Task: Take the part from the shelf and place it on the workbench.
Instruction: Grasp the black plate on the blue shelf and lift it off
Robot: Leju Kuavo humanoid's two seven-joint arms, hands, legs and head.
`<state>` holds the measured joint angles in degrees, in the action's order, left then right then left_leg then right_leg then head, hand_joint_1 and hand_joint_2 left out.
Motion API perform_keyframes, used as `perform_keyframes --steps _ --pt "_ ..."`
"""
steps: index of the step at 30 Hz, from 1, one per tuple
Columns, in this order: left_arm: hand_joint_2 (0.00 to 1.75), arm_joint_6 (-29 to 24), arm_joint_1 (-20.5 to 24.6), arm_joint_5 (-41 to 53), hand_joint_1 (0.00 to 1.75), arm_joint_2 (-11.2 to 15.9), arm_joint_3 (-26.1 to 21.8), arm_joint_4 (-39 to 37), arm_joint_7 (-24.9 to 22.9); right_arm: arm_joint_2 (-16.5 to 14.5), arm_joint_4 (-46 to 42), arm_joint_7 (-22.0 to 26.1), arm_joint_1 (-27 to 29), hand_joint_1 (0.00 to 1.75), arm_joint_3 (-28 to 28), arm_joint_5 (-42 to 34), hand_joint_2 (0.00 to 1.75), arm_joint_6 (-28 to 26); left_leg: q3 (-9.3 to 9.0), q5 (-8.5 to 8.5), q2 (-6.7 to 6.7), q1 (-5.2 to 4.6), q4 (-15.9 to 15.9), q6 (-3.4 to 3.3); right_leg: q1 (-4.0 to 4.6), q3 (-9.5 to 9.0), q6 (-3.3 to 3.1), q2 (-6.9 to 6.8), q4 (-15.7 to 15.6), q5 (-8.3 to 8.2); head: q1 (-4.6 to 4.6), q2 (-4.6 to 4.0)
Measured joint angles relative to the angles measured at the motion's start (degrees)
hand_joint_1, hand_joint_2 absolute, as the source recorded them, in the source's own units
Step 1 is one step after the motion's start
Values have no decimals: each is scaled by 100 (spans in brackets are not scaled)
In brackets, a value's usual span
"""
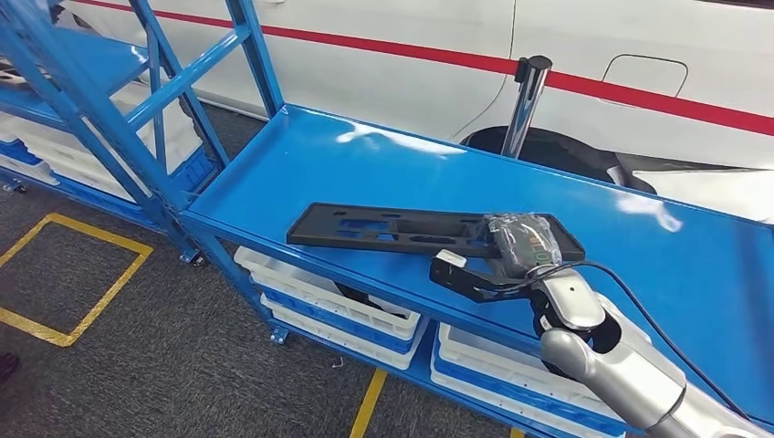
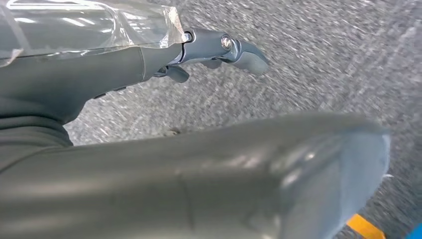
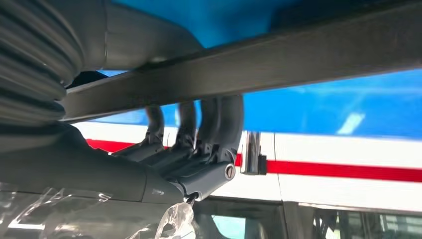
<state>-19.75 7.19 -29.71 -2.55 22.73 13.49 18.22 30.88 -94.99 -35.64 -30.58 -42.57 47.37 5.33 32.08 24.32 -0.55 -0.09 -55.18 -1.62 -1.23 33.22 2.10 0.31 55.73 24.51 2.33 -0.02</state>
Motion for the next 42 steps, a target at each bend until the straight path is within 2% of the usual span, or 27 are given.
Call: perform_keyframes --steps 2,4,5,6,7,8,10,11,12,16,18,19,20,23,24,25,26,28,30,33,34,36,38,39,40,41,42 --pt "175 40 14 -4 0 3 0 0 71 -3 -23 11 -37 175 -3 -10 175 -5 177 251 10 24 -418 65 -16 -16 -62 -19 -11 -8 6 0" --pt "175 95 18 -11 0 3 1 0 149 -4 -32 16 -42 175 -16 -17 175 -15 551 629 17 41 -1237 117 -14 -18 -90 -33 -11 -4 12 0" --pt "175 110 15 -9 0 3 2 0 180 -4 -32 20 -41 175 -25 -19 175 -22 717 744 17 47 -1578 130 -12 -18 -93 -35 -11 -2 13 0" --pt "175 111 11 -5 0 3 3 0 210 -4 -32 21 -40 175 -31 -20 175 -30 800 765 17 50 -1746 134 -12 -21 -94 -35 -11 -1 13 0" --pt "175 111 9 2 0 3 4 0 243 -4 -33 23 -39 175 -34 -22 175 -37 772 681 18 52 -1680 132 -12 -26 -94 -33 -11 -1 14 0" --pt "175 116 12 11 0 3 7 0 284 -4 -39 24 -38 175 -35 -26 175 -50 625 505 17 53 -1372 122 -13 -35 -93 -30 -10 0 14 0" --pt "175 154 29 20 0 3 16 0 360 -4 -64 22 -37 175 -33 -35 175 -80 204 142 17 51 -500 84 -8 -48 -82 -26 -10 3 14 0" --pt "175 175 37 18 0 3 21 0 384 -4 -76 22 -37 175 -31 -39 175 -93 53 44 16 49 -181 67 -4 -50 -74 -25 -8 5 14 0" --pt "175 191 43 13 0 3 25 0 396 -4 -84 21 -37 175 -30 -40 175 -99 -21 15 15 46 -18 56 1 -49 -68 -24 -7 6 14 0" --pt "175 203 51 -4 0 3 31 0 411 -4 -90 21 -31 175 -26 -44 175 -117 -32 9 17 17 19 40 25 -41 -31 -18 -3 9 9 0" --pt "175 173 53 -41 0 3 37 0 417 -2 -108 25 7 175 -8 3 175 -216 -39 -36 23 8 56 -37 14 -46 50 -10 -17 11 2 0" --pt "175 135 56 -65 0 4 39 0 408 0 -121 27 34 175 4 61 175 -297 -51 -58 29 15 83 -86 8 -11 84 -8 63 80 -2 0" --pt "175 74 61 -84 0 4 39 0 383 1 -139 28 66 175 15 153 175 -405 -62 -81 33 19 110 -139 3 72 113 -7 256 211 -5 0" --pt "175 -80 62 -128 0 2 47 0 284 1 -203 -1 167 175 28 664 175 -761 -56 -91 33 8 119 -191 2 581 128 -8 1388 766 -13 0" --pt "175 -96 57 -162 0 1 50 0 268 0 -237 -17 204 175 32 873 175 -863 -52 -89 29 1 116 -193 2 686 134 -8 1615 818 -13 0" --pt "175 -97 53 -206 0 1 50 0 262 0 -284 -31 234 175 43 1064 175 -943 -51 -86 23 -1 111 -193 1 682 138 -9 1614 752 -13 0" --pt "175 -108 50 -247 0 1 49 0 255 0 -340 -40 255 175 58 1239 175 -1008 -54 -80 17 0 103 -188 -1 562 141 -10 1369 583 -13 0" --pt "175 -195 51 -291 0 -1 48 0 208 -1 -475 -44 275 175 113 1581 175 -1129 -51 -51 9 -9 68 -153 -3 169 139 -15 555 203 -13 0" --pt "175 -305 56 -314 0 -2 49 0 95 -7 -631 -31 284 175 169 1907 175 -1236 -22 -24 11 -33 25 -104 3 -42 105 -13 67 59 -8 0" --pt "175 -400 49 -337 0 -1 50 0 -79 -27 -885 -10 311 175 237 2278 175 -1326 16 -6 15 -37 -5 -44 11 -39 16 -9 14 67 -4 0" --pt "175 -446 47 -335 0 -1 50 0 -116 -37 -971 -6 316 175 268 2374 175 -1343 53 51 17 -30 -87 -13 5 -44 -16 -13 11 65 -2 0" --pt "175 -537 47 -343 0 -1 50 0 -164 -58 -1137 4 316 175 329 2528 175 -1369 286 335 22 -1 -609 62 -11 -56 -67 -22 4 63 4 0" --pt "175 -610 41 -346 0 -2 51 0 -184 -77 -1268 17 324 175 369 2629 175 -1393 678 679 25 23 -1447 113 -8 -58 -92 -22 4 69 9 0" --pt "175 -641 37 -338 0 -2 51 0 -187 -89 -1326 22 333 175 387 2666 175 -1403 828 751 25 30 -1732 123 -7 -61 -95 -18 4 71 10 0" --pt "175 -668 33 -331 0 -3 52 0 -187 -99 -1378 28 344 175 408 2695 175 -1410 881 713 25 33 -1801 121 -6 -66 -96 -12 4 74 10 0" --pt "175 -691 34 -325 0 -3 54 0 -188 -109 -1428 32 353 175 431 2723 175 -1415 812 564 24 34 -1610 110 -6 -73 -95 -5 4 77 11 0" --pt "175 -708 37 -324 0 -3 55 0 -195 -118 -1483 38 358 175 456 2757 175 -1422 642 345 24 33 -1212 86 -5 -83 -90 1 4 81 11 0"
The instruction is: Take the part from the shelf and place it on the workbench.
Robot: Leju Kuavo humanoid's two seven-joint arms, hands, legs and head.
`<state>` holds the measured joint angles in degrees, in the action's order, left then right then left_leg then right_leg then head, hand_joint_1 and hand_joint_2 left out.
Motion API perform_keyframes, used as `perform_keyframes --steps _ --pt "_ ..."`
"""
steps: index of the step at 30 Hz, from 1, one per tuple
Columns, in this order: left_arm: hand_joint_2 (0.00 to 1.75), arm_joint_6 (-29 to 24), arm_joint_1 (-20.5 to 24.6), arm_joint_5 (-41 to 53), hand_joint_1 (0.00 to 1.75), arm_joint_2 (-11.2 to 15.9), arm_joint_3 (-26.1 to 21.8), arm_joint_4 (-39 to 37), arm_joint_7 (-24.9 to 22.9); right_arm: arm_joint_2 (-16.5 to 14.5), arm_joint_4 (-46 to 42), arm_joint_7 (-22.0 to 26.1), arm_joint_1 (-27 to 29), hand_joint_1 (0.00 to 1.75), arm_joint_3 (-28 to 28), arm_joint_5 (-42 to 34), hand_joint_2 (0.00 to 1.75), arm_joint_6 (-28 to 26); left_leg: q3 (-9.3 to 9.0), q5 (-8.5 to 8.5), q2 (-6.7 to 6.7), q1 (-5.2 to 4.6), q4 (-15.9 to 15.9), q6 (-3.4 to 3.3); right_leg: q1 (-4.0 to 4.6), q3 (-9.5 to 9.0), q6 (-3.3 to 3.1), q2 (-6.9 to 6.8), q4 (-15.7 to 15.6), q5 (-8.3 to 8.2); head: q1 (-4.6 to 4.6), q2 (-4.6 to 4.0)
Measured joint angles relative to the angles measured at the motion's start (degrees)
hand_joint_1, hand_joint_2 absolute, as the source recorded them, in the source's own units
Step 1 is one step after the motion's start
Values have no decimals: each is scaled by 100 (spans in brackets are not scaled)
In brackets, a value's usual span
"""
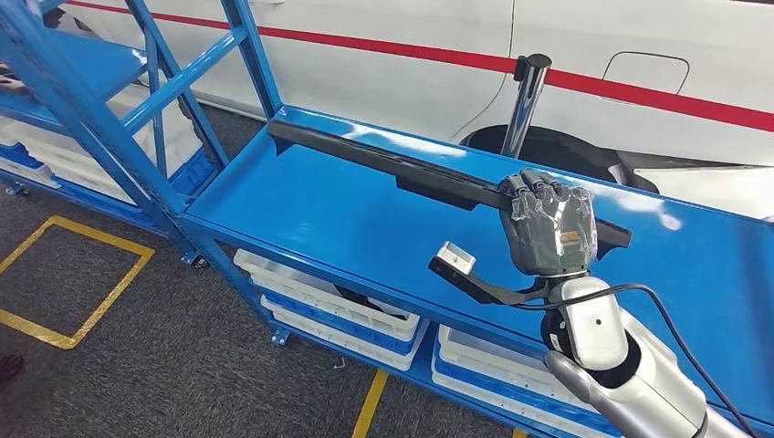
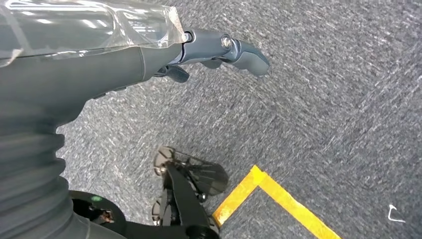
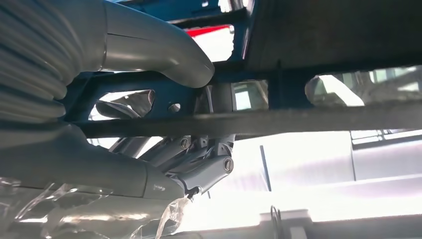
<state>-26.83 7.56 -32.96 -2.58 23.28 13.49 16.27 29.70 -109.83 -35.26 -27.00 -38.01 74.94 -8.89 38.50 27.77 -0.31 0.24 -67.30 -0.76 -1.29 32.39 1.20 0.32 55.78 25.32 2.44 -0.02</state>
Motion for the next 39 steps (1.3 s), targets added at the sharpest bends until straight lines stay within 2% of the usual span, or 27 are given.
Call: perform_keyframes --steps 2,3,6,8,9,11,12,13,14,15,16,18,19,22,23,24,27,28,29,30,31,33,34,35,37,38,39 --pt "175 -32 10 -4 0 0 5 0 -19 -8 -110 19 -1 175 49 99 175 -50 -381 -341 -1 -19 852 -61 13 -7 23 6 1 12 -1 0" --pt "175 -44 10 -10 0 -1 11 0 -37 -9 -164 30 -1 175 80 157 175 -88 -491 -412 -1 -33 1096 -85 22 -2 42 6 2 14 -2 0" --pt "175 -103 -5 -34 0 -7 28 0 -99 -14 -292 49 -1 175 167 302 175 -200 -537 -437 -1 -54 1209 -140 25 12 124 5 -10 6 -6 0" --pt "175 -166 -1 -46 0 -15 31 0 -129 -22 -357 53 -3 175 216 355 175 -248 -551 -483 0 -33 1258 -203 18 56 176 -2 113 125 -13 0" --pt "175 -190 5 -59 0 -21 31 0 -138 -26 -386 56 -3 175 243 369 175 -261 -559 -504 1 -21 1282 -230 15 147 191 -5 342 285 -18 0" --pt "175 -221 5 -90 0 -32 34 0 -148 -36 -437 61 -2 175 282 389 175 -276 -554 -519 0 -29 1284 -260 13 479 207 -7 1139 698 -26 0" --pt "175 -231 -1 -107 0 -39 36 0 -152 -39 -458 64 1 175 294 401 175 -281 -551 -522 -1 -35 1283 -267 13 640 212 -6 1516 838 -26 0" --pt "175 -236 -7 -118 0 -43 36 0 -154 -42 -477 67 4 175 299 413 175 -286 -549 -525 -1 -39 1282 -270 15 725 217 -6 1721 874 -26 0" --pt "175 -240 -12 -128 0 -46 36 0 -154 -43 -497 72 6 175 304 425 175 -290 -549 -528 -1 -39 1278 -269 14 689 220 -7 1673 788 -26 0" --pt "175 -242 -14 -135 0 -46 36 0 -154 -43 -520 76 7 175 312 435 175 -292 -550 -530 -2 -36 1270 -267 11 533 221 -8 1378 609 -26 0" --pt "175 -242 -13 -140 0 -46 35 0 -152 -44 -543 81 8 175 322 444 175 -293 -549 -530 -3 -34 1255 -260 5 304 223 -10 942 402 -26 0" --pt "175 -242 -5 -158 0 -47 35 0 -149 -48 -605 92 -3 175 347 470 175 -295 -520 -531 -5 -55 1211 -219 9 -54 201 -3 209 146 -25 0" --pt "175 -240 -1 -171 0 -48 35 0 -147 -52 -638 98 -8 175 360 479 175 -295 -501 -539 -6 -67 1198 -188 17 -118 177 2 53 108 -24 0" --pt "175 -233 -6 -201 0 -46 35 0 -143 -64 -700 109 -11 175 386 486 175 -293 -452 -567 -8 -55 1186 -93 35 -76 69 2 16 55 -20 0" --pt "175 -233 -9 -202 0 -46 35 0 -142 -67 -717 110 -14 175 397 486 175 -293 -412 -496 -8 -46 1108 -60 25 -54 31 -4 8 25 -14 -1" --pt "175 -233 -9 -201 0 -46 35 0 -139 -70 -737 110 -18 175 410 487 175 -293 -336 -350 -5 -35 926 -27 9 -28 -2 -11 -1 -6 -6 -1" --pt "175 -221 -10 -204 0 -46 35 0 -133 -76 -785 111 -22 175 432 486 175 -292 58 319 3 1 -171 58 0 72 -46 -22 -6 -89 11 0" --pt "175 -215 -12 -206 0 -46 35 0 -134 -79 -790 111 -22 175 434 485 175 -291 141 452 3 7 -466 63 6 105 -47 -22 -6 -115 11 0" --pt "175 -209 -13 -208 0 -46 35 0 -134 -81 -794 111 -22 175 436 484 175 -290 133 489 3 7 -567 56 15 138 -47 -21 -5 -142 11 0" --pt "175 -205 -12 -208 0 -46 35 0 -134 -82 -797 111 -22 175 437 482 175 -289 16 429 3 2 -435 36 23 167 -44 -19 -5 -168 11 0" --pt "175 -204 -10 -208 0 -46 35 0 -134 -82 -801 111 -22 175 440 480 175 -287 -207 297 2 -8 -92 4 32 192 -38 -17 -5 -193 11 0" --pt "175 -204 4 -208 0 -44 35 0 -134 -82 -819 112 -23 175 452 474 175 -286 -735 13 3 -50 794 -87 51 221 -11 -18 -3 -239 11 0" --pt "175 -207 12 -207 0 -43 35 0 -133 -81 -827 111 -24 175 460 467 175 -283 -900 -77 4 -76 1096 -126 55 232 16 -23 -4 -264 10 0" --pt "175 -210 18 -206 0 -42 35 0 -132 -81 -835 110 -26 175 466 455 175 -279 -968 -118 5 -99 1242 -157 56 241 47 -29 -7 -290 8 0" --pt "175 -220 16 -207 0 -44 35 0 -130 -83 -839 105 -29 175 470 429 175 -262 -935 -182 9 -111 1285 -209 48 260 119 -37 -23 -338 4 0" --pt "175 -225 14 -209 0 -46 35 0 -130 -84 -841 104 -29 175 470 413 175 -251 -913 -235 13 -103 1306 -243 42 284 147 -36 2 -303 3 0" --pt "175 -233 15 -213 0 -48 35 0 -130 -85 -843 103 -30 175 472 398 175 -239 -883 -294 18 -91 1332 -285 38 332 172 -33 106 -178 -2 0"
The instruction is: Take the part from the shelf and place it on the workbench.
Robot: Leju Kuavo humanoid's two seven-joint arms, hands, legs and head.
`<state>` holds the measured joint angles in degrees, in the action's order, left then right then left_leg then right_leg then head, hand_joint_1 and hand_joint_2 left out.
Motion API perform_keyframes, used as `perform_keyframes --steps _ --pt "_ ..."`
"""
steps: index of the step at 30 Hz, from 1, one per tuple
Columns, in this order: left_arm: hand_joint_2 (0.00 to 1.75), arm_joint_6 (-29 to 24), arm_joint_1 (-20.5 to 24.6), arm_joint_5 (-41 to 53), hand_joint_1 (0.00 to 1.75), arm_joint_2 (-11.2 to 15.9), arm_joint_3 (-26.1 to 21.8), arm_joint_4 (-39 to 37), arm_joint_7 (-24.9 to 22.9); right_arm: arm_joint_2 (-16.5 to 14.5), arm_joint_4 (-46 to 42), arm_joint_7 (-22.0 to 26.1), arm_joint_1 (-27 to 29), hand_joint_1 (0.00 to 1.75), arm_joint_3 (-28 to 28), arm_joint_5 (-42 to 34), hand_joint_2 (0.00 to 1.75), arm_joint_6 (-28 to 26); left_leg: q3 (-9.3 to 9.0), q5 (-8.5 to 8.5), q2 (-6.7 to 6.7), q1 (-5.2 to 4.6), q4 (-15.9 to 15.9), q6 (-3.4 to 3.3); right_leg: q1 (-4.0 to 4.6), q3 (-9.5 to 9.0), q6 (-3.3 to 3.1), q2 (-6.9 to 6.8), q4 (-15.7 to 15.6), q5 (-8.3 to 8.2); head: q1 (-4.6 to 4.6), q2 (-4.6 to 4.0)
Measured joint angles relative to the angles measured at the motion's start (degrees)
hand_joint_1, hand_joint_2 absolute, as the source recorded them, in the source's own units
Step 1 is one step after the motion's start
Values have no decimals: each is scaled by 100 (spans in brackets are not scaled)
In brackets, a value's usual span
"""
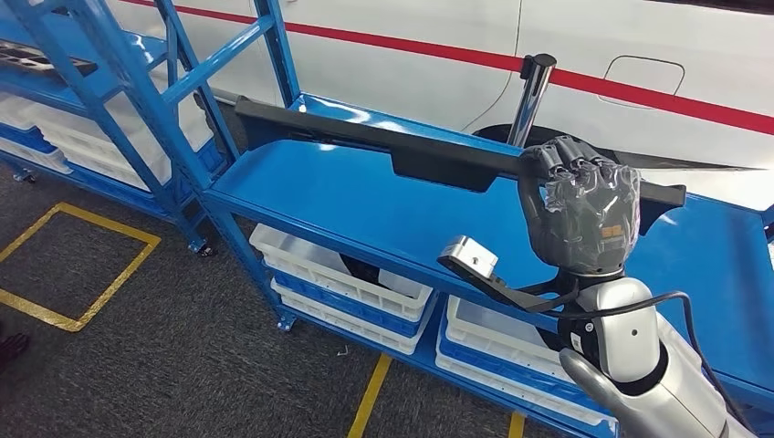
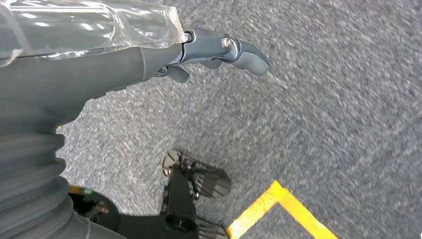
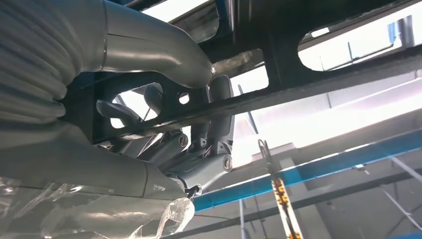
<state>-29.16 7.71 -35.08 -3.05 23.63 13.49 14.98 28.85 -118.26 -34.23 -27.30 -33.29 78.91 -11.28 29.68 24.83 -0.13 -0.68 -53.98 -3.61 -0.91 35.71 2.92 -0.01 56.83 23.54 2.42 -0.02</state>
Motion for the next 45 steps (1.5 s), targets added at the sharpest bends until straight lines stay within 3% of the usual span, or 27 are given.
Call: perform_keyframes --steps 1,3,4,5,6,7,9,11,14,16,18,19,20,21,22,24,26,29,31,34,35,36,37,39,41,42,45 --pt "175 -7 1 -6 0 -1 0 0 0 1 -2 -2 0 175 2 -15 175 10 39 -64 5 13 25 -36 -2 83 21 2 220 213 -5 0" --pt "175 -14 -1 -16 0 0 0 0 0 2 -3 -11 0 175 4 -33 175 26 148 -158 7 8 25 -78 -7 308 50 5 962 759 -15 0" --pt "175 -14 -5 -19 0 -1 0 0 -1 2 -3 -15 0 175 5 -38 175 31 208 -203 7 5 21 -81 -7 391 63 5 1317 933 -15 0" --pt "175 -14 -7 -20 0 -2 0 0 -1 2 -3 -18 1 175 5 -43 175 34 269 -248 7 2 17 -81 -7 401 72 5 1522 992 -15 0" --pt "175 -18 -8 -21 0 -3 0 0 -1 2 -3 -19 0 175 5 -48 175 38 326 -291 6 2 13 -75 -8 304 77 4 1512 934 -15 0" --pt "175 -20 -8 -23 0 -3 0 0 -2 2 -3 -21 -1 175 5 -54 175 42 374 -328 5 2 8 -65 -9 98 75 3 1270 793 -15 0" --pt "175 -24 -7 -24 0 -4 1 0 -5 2 -3 -25 -11 175 5 -61 175 46 453 -385 2 -7 -21 -31 -1 -490 54 3 413 542 -15 0" --pt "175 -24 -4 -24 0 -5 2 0 -8 1 -4 -27 -25 175 5 -67 175 46 517 -447 1 -25 -55 24 21 -834 13 12 -174 483 -12 0" --pt "175 -28 -13 -24 0 -1 2 -1 -15 -3 -5 -32 -34 175 5 -73 175 48 590 -518 -7 -28 -86 119 21 -793 -88 5 -268 430 -11 0" --pt "175 -32 -21 -24 0 4 2 -1 -20 -4 -5 -32 -41 175 5 -76 175 50 730 -217 -13 0 -399 198 -8 -704 -176 -20 -279 331 -6 -1" --pt "175 -33 -21 -24 0 4 3 0 -22 -4 -5 -32 -46 175 4 -80 175 56 976 333 -10 53 -1144 280 -13 -583 -220 -31 -277 228 2 -1" --pt "175 -33 -21 -24 0 4 4 0 -22 -4 -5 -32 -46 175 3 -82 175 60 1074 523 -10 76 -1522 309 -12 -519 -224 -32 -275 179 4 0" --pt "175 -33 -20 -24 0 4 5 0 -22 -4 -5 -33 -46 175 3 -83 175 63 1105 603 -10 93 -1768 331 -12 -454 -222 -31 -273 130 4 0" --pt "175 -33 -19 -24 0 4 5 0 -22 -4 -5 -33 -46 175 3 -84 175 64 1034 565 -10 105 -1808 341 -11 -391 -214 -27 -272 81 4 0" --pt "175 -33 -16 -23 0 4 7 0 -22 -4 -5 -34 -46 175 3 -84 175 64 852 444 -10 112 -1618 340 -12 -331 -202 -21 -271 33 5 0" --pt "175 -33 3 -19 0 5 10 0 -22 -4 -5 -34 -52 175 3 -84 175 65 245 214 -13 108 -764 297 -8 -237 -164 -9 -269 -53 5 0" --pt "175 -34 22 -15 0 6 15 0 -23 -4 -5 -34 -60 175 4 -85 175 67 -181 154 -17 73 -77 229 -4 -192 -106 -14 -277 -132 -5 1" --pt "175 -40 20 -15 0 4 32 0 -42 -5 -5 -34 -74 175 4 -90 175 69 -177 81 -18 42 98 128 -21 -144 1 -18 -292 -229 -9 0" --pt "175 -44 17 -15 0 3 39 0 -53 -6 -5 -38 -75 175 4 -97 175 74 -98 -29 -9 59 132 39 -30 -22 40 -10 -67 1 -17 0" --pt "175 -46 7 -15 0 1 45 0 -59 -4 -5 -56 -66 175 5 -110 175 86 76 -185 -3 47 136 -31 -35 351 64 -3 1073 787 -34 0" --pt "175 -46 3 -15 0 0 47 0 -61 -4 -5 -62 -60 175 5 -118 175 90 137 -231 -2 41 135 -33 -34 418 75 -3 1391 908 -37 0" --pt "175 -46 0 -15 0 0 48 0 -64 -4 -5 -66 -54 175 5 -127 175 94 198 -277 -2 38 130 -30 -35 387 85 -3 1517 902 -38 0" --pt "175 -47 -3 -16 0 0 48 0 -71 -4 -5 -70 -49 175 5 -136 175 98 255 -318 -2 40 124 -21 -38 238 91 -4 1393 787 -38 0" --pt "175 -48 -4 -18 0 0 49 0 -84 -4 -5 -85 -48 175 5 -149 175 105 352 -380 -4 41 85 16 -44 -347 93 -7 597 509 -40 0" --pt "175 -48 0 -20 0 0 50 0 -87 -5 -5 -106 -51 175 5 -161 175 106 425 -423 -6 27 19 69 -25 -815 66 3 -138 427 -37 0" --pt "175 -48 3 -21 0 0 50 0 -87 -7 -5 -117 -51 175 6 -169 175 107 454 -445 -6 18 -6 99 -15 -893 43 10 -284 446 -33 0" --pt "175 -41 -7 -31 0 4 50 0 -86 -9 -5 -164 -47 175 7 -288 175 117 542 -437 -9 30 -88 204 -22 -804 -80 7 -293 397 -22 0"
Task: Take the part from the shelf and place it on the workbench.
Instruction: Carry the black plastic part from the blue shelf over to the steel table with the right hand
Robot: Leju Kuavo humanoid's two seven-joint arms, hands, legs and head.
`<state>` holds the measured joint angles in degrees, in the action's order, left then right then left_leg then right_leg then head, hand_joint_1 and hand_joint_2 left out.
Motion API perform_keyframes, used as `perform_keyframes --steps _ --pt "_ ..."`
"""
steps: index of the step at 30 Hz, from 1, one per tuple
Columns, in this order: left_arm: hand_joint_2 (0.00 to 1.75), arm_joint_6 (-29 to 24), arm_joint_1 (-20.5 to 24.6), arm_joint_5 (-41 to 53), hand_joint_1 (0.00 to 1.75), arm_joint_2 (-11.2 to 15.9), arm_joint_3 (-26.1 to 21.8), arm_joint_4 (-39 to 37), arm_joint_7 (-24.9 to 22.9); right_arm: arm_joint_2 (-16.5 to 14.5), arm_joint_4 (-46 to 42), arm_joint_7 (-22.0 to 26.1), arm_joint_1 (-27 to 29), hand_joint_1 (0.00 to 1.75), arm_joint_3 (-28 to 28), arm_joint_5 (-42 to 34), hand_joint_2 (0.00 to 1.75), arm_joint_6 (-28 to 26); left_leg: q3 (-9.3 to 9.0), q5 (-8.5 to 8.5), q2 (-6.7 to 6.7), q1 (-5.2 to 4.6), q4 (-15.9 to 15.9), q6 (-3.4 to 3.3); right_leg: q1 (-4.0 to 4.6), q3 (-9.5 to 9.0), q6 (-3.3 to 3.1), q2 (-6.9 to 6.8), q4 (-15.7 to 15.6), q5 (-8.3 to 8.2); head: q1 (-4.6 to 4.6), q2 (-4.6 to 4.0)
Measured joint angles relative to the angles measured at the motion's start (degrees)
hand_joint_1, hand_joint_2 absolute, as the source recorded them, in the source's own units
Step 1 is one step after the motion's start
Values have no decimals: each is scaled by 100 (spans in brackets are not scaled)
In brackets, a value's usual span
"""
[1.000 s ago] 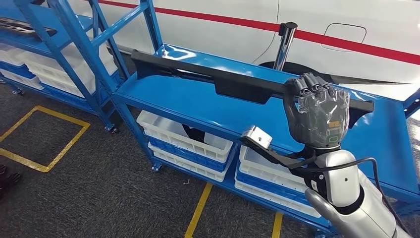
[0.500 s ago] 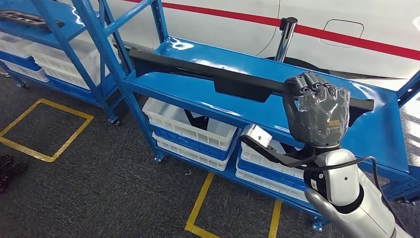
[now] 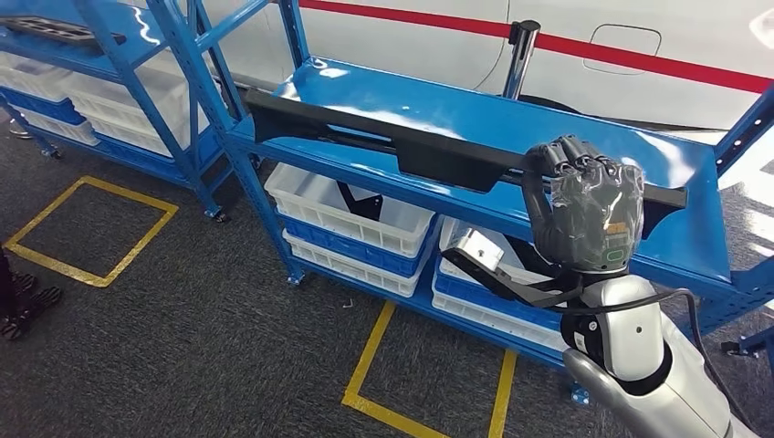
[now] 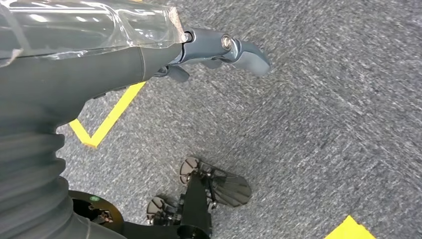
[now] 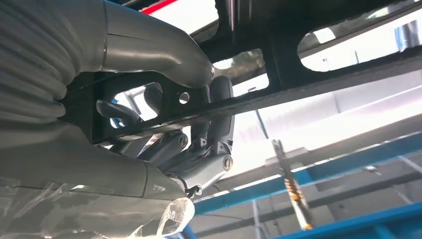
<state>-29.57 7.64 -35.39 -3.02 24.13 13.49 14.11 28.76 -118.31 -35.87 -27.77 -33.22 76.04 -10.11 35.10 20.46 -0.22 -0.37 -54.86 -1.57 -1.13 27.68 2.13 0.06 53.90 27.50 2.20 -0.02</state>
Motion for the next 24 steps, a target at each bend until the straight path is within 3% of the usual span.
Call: perform_keyframes --steps 2,4,5,6,7,8,10,12,14,16,17,19,20,21,22,24 --pt "175 15 -10 -24 0 4 0 0 20 0 0 -26 0 175 0 -191 175 16 186 335 -1 31 -423 75 -16 74 -90 -13 -8 -76 5 0" --pt "175 26 -17 -66 0 4 0 0 63 1 0 -45 4 175 0 -390 175 31 486 809 1 58 -1239 139 -11 163 -123 -13 -5 -145 11 0" --pt "175 28 -23 -81 0 4 0 0 84 1 0 -53 7 175 0 -465 175 39 591 945 1 68 -1576 158 -9 208 -125 -9 -3 -177 11 0" --pt "175 28 -28 -89 0 5 0 0 102 3 0 -63 10 175 0 -530 175 45 602 974 1 73 -1725 166 -7 246 -122 -3 -2 -207 12 0" --pt "175 28 -31 -90 0 5 0 0 116 4 -1 -75 13 175 0 -591 175 50 492 899 1 76 -1634 161 -5 277 -115 6 -1 -233 12 0" --pt "175 28 -31 -92 0 7 0 0 129 7 -2 -86 14 175 1 -657 175 51 266 749 0 74 -1300 143 -3 295 -105 15 -1 -252 12 0" --pt "175 28 -22 -96 0 23 -1 0 150 9 -17 -106 15 175 3 -814 175 50 -295 489 -1 47 -386 63 6 315 -75 21 -1 -280 12 0" --pt "175 29 -18 -100 0 40 -1 0 161 13 -33 -115 14 175 10 -963 175 46 -559 408 -4 5 100 -19 10 331 -25 16 -5 -312 8 0" --pt "175 31 -23 -104 0 45 -1 0 164 17 -46 -115 14 175 15 -1061 175 45 -545 385 -6 -5 152 -80 13 349 42 16 -20 -346 5 0" --pt "175 48 -23 -107 0 48 -2 0 164 24 -61 -116 13 175 32 -1142 175 36 -537 329 -3 22 219 -146 10 426 93 16 114 -238 4 0" --pt "175 61 -24 -107 0 50 -2 0 164 30 -67 -116 12 175 47 -1180 175 29 -532 299 -1 36 248 -176 9 534 110 15 358 -78 1 0" --pt "175 101 -35 -102 0 54 -1 0 164 37 -70 -126 18 175 72 -1228 175 17 -507 272 4 31 254 -208 4 879 135 16 1161 341 -3 0" --pt "175 130 -45 -100 0 53 1 0 164 41 -72 -133 28 175 76 -1228 175 14 -495 267 5 26 248 -213 3 1038 148 16 1533 481 -3 0" --pt "175 162 -55 -98 0 52 3 0 164 47 -72 -144 39 175 76 -1213 175 11 -486 265 6 23 239 -214 0 1112 161 16 1724 512 -3 0" --pt "175 191 -64 -99 0 52 4 0 164 55 -72 -156 47 175 78 -1188 175 9 -479 264 5 25 227 -213 -5 1071 172 15 1677 428 -3 0" --pt "175 217 -73 -102 0 52 4 0 164 67 -74 -180 54 175 84 -1121 175 -4 -475 274 2 32 191 -195 -21 697 188 11 969 43 -3 0"
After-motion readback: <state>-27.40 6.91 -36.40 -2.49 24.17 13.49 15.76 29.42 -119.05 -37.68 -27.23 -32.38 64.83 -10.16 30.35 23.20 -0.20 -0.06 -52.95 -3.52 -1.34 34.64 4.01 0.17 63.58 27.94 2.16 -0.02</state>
